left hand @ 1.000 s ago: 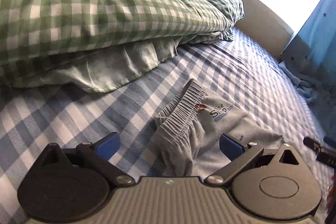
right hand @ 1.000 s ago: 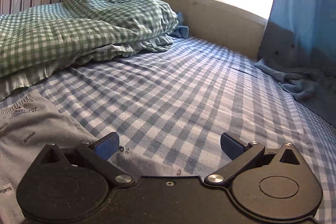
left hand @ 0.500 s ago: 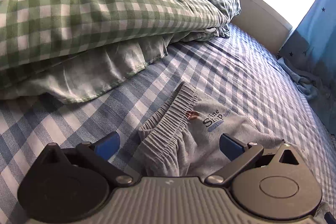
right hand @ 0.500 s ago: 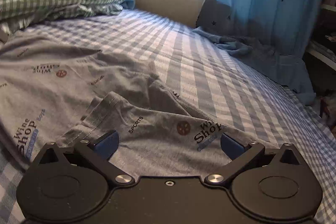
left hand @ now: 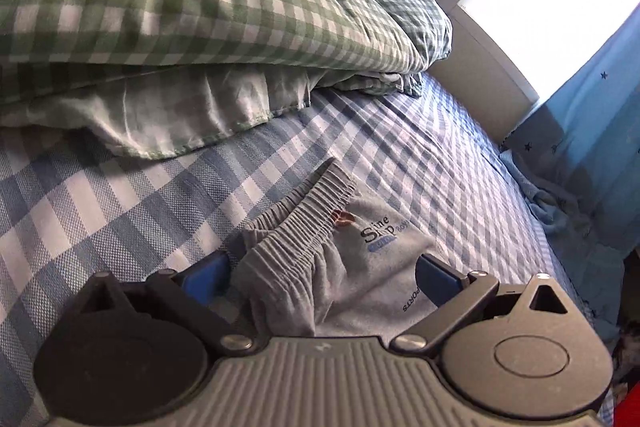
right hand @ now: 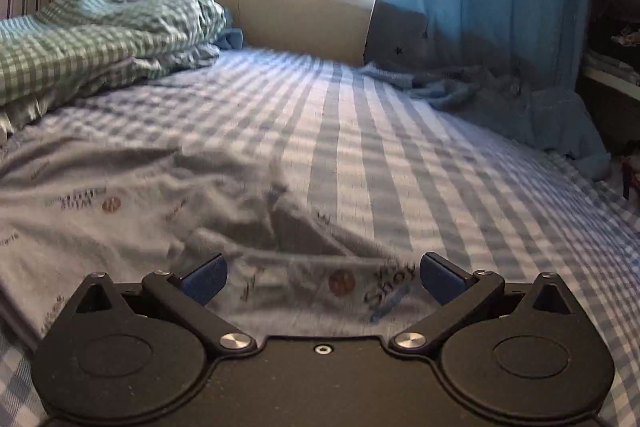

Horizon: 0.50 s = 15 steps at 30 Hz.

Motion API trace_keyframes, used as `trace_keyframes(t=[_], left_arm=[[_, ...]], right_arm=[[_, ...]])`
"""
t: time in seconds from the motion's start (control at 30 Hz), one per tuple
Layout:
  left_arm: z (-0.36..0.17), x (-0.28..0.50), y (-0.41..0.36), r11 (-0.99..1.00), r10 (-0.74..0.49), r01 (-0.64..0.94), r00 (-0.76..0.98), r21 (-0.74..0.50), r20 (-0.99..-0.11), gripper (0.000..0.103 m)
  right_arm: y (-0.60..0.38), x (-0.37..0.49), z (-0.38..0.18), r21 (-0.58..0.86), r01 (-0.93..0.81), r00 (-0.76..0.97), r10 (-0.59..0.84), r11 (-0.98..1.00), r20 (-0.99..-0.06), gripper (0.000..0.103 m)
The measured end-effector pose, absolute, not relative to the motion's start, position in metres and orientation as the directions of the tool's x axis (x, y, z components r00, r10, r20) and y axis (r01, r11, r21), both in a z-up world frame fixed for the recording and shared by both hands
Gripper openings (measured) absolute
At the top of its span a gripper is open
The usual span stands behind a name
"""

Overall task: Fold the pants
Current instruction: 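Grasp the waistband with the left gripper and lift it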

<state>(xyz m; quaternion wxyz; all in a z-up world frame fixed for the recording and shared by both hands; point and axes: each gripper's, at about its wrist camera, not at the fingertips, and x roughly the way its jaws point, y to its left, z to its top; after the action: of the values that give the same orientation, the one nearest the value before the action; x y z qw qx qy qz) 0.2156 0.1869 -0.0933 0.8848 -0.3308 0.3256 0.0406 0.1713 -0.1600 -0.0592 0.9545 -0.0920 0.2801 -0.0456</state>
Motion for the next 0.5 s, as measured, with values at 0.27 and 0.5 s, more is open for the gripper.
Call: trace_keyframes(t=[0.27, 0.5], left_arm=[[-0.098, 0.211, 0.204, 0.669, -0.117, -0.397, 0.779, -0.628, -0.617, 0.059], [-0.098, 0.217, 0.211, 0.665, -0.097, -0.456, 0.732, -0.591, -0.674, 0.024]], right_arm=[[-0.162, 0.190, -0.083, -0.161, 0.063, 0.782, -0.149, 0.985, -0.605, 0.102], [-0.161, 0.189, -0.085, -0.158, 0.073, 0.785, -0.154, 0.985, -0.601, 0.102]])
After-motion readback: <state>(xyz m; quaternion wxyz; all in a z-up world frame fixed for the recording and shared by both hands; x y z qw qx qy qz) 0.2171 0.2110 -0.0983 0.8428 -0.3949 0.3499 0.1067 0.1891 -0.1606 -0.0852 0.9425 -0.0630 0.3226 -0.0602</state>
